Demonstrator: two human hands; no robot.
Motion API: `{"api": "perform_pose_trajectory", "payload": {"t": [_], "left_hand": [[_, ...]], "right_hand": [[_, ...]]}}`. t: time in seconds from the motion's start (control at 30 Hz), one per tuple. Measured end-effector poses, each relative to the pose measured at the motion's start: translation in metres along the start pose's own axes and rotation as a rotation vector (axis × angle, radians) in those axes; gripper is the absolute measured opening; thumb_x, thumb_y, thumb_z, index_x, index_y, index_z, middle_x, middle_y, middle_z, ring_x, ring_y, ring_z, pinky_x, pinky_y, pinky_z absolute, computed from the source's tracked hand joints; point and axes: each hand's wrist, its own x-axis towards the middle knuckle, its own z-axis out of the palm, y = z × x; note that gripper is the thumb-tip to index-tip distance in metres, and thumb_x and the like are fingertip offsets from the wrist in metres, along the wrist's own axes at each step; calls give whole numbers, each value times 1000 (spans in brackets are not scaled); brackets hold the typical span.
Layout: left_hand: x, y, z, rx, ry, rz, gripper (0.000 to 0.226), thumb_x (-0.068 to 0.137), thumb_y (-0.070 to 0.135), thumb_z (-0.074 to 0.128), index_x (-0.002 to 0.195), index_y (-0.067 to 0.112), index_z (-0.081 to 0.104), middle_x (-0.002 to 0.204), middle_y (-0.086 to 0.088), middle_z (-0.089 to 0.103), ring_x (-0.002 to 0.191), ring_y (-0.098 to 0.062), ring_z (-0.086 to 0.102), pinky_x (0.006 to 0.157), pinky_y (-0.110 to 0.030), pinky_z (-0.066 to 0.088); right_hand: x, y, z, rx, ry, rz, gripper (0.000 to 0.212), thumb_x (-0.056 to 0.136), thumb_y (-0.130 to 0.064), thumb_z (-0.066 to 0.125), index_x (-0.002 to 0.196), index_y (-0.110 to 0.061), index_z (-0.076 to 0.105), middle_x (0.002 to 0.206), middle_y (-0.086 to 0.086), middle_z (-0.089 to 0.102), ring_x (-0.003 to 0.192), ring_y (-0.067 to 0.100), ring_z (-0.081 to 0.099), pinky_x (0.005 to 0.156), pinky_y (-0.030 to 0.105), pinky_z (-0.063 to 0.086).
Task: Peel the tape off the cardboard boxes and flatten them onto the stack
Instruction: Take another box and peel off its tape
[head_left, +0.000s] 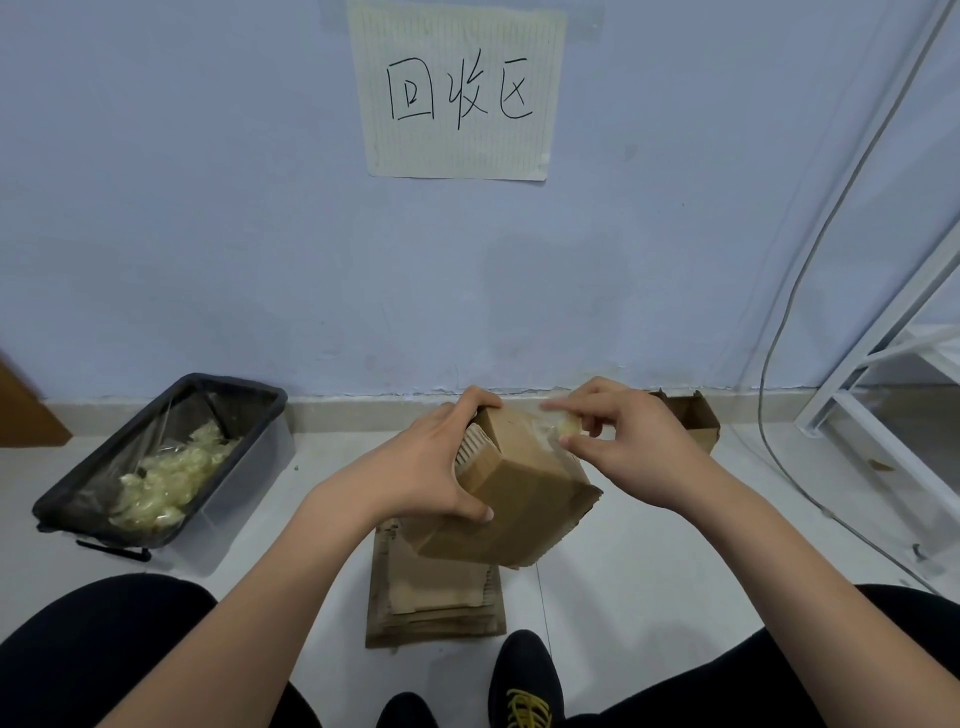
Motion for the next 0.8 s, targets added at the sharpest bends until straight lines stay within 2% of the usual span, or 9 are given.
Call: {"api": "perform_pose_trajectory", "payload": {"t": [0.07, 0.13, 0.2, 0.33, 0.43, 0.5, 0.6, 0.67, 0.8], "left_hand": [[0, 0, -1, 10, 0, -1, 100, 63, 43, 90, 134, 52, 20, 127, 11, 47, 109, -15, 50, 92, -36, 49], [-1, 0, -2, 8, 4, -2, 99, 63, 42, 90, 133, 51, 21, 125, 11, 47, 109, -15, 50, 90, -35, 48], [0, 0, -3, 0, 10, 1, 99, 63, 41, 90, 133, 51, 21, 124, 11, 47, 108, -15, 50, 88, -33, 46], [0, 0, -3, -9, 25, 4, 98, 64, 40, 91, 134, 49, 22, 126, 11, 47, 108, -14, 50, 85, -30, 43], [0, 0, -5, -6, 25, 4, 99, 63, 40, 91, 134, 50, 22, 127, 12, 47, 109, -14, 50, 86, -30, 44], [-1, 0, -5, -6, 17, 3, 99, 63, 40, 90, 133, 51, 22, 127, 13, 46, 110, -14, 50, 86, -31, 45], [-1, 0, -5, 9, 6, 0, 98, 64, 41, 90, 133, 51, 21, 127, 12, 47, 110, -14, 50, 87, -32, 45], [-2, -2, -5, 17, 3, -8, 98, 64, 40, 90, 133, 51, 21, 127, 12, 47, 110, -15, 50, 87, -33, 46], [-2, -5, -6, 34, -3, -23, 99, 62, 42, 90, 133, 52, 21, 125, 10, 48, 109, -15, 52, 89, -36, 49]], "right_hand": [[0, 1, 0, -12, 8, 22, 22, 86, -21, 75, 97, -40, 76, 92, -12, 59, 81, 2, 54, 72, 9, 40], [0, 3, 0, 20, 19, 42, 21, 82, -21, 80, 92, -39, 77, 91, -10, 61, 82, 3, 57, 80, 19, 47], [0, 4, 0, 81, 26, 55, 23, 79, -20, 83, 95, -37, 78, 93, -9, 63, 85, 5, 61, 89, 24, 51], [0, 0, 3, 182, -16, 65, 34, 77, -19, 85, 109, -27, 77, 108, -10, 60, 88, 3, 66, 94, 15, 50], [-1, -1, 6, 162, -8, 87, 23, 82, -16, 80, 102, -26, 75, 109, -8, 60, 83, 5, 67, 82, 9, 51], [-2, -1, 5, 142, 0, 134, 17, 82, -15, 77, 93, -27, 70, 93, -4, 68, 80, 12, 68, 65, 9, 50], [-2, -1, 4, 82, 39, 110, 18, 82, -18, 74, 87, -28, 60, 82, -7, 68, 81, 11, 66, 63, 21, 50], [-3, -3, 2, 57, 39, 59, 25, 83, -20, 73, 94, -34, 56, 88, -12, 66, 83, 4, 61, 69, 24, 50], [-2, -3, -1, -88, -49, 24, 38, 89, -27, 68, 116, -52, 62, 99, -23, 61, 100, -2, 45, 74, 8, 37]]}}
